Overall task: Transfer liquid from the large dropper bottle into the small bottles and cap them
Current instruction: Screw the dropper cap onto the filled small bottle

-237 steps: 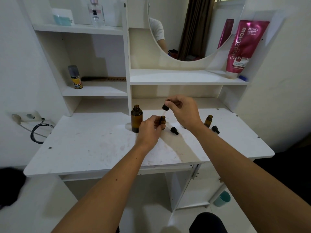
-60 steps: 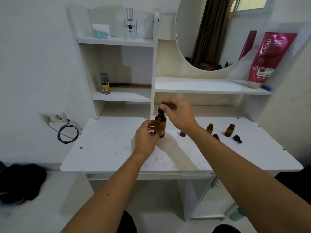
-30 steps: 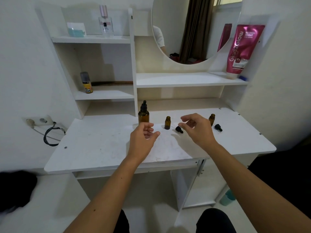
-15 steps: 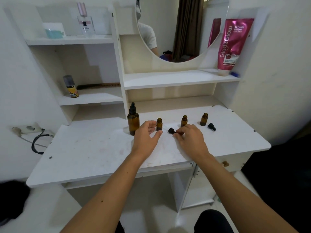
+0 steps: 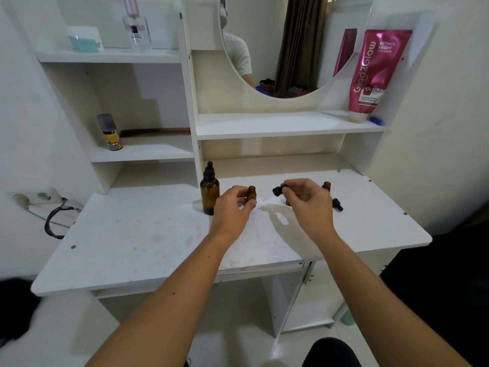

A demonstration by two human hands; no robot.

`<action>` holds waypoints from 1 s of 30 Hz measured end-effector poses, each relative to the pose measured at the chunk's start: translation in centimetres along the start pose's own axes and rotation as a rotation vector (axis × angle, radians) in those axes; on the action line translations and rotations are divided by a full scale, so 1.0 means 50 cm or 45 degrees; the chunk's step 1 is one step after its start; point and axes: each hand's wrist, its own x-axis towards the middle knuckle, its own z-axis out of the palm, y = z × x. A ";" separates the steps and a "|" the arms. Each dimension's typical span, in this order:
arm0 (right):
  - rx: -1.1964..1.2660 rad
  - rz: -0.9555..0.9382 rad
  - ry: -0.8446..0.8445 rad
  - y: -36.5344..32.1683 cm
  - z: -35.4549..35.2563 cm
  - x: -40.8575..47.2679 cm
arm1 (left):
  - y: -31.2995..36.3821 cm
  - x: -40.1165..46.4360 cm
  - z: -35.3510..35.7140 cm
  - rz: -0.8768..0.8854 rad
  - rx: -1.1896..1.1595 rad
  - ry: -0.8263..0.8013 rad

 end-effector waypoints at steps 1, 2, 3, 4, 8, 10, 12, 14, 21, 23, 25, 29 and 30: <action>0.021 -0.006 0.012 -0.007 0.006 0.010 | -0.001 0.000 0.000 0.005 0.005 -0.004; 0.025 -0.017 0.024 -0.015 0.011 0.020 | -0.001 0.001 0.000 0.011 0.012 -0.009; 0.019 -0.032 0.035 -0.023 0.016 0.029 | -0.002 0.001 -0.001 0.019 0.017 -0.015; 0.002 -0.056 0.042 -0.031 0.021 0.037 | -0.003 0.001 -0.001 0.027 0.022 -0.020; -0.110 -0.200 0.002 -0.050 0.043 0.051 | -0.004 0.001 -0.001 0.044 0.030 -0.034; -0.180 -0.274 -0.052 -0.049 0.052 0.050 | -0.005 0.001 -0.001 0.046 0.028 -0.036; -0.248 -0.350 -0.105 -0.049 0.060 0.048 | -0.006 -0.002 -0.002 0.063 0.015 -0.037; -0.276 -0.393 -0.155 -0.048 0.069 0.048 | -0.006 -0.004 -0.004 0.093 0.011 -0.045; -0.337 -0.353 -0.319 -0.031 0.096 0.052 | -0.008 -0.007 -0.006 0.113 0.002 -0.054; -0.313 -0.328 -0.281 -0.022 0.100 0.050 | -0.010 -0.006 -0.005 0.115 -0.011 -0.048; -0.252 -0.292 -0.235 -0.016 0.104 0.046 | -0.009 -0.005 -0.005 0.116 -0.015 -0.040; -0.112 -0.206 -0.206 -0.001 0.116 0.028 | -0.013 -0.003 -0.005 0.127 -0.035 -0.040; -0.102 -0.195 -0.194 0.006 0.120 0.022 | -0.013 -0.003 -0.005 0.130 -0.033 -0.042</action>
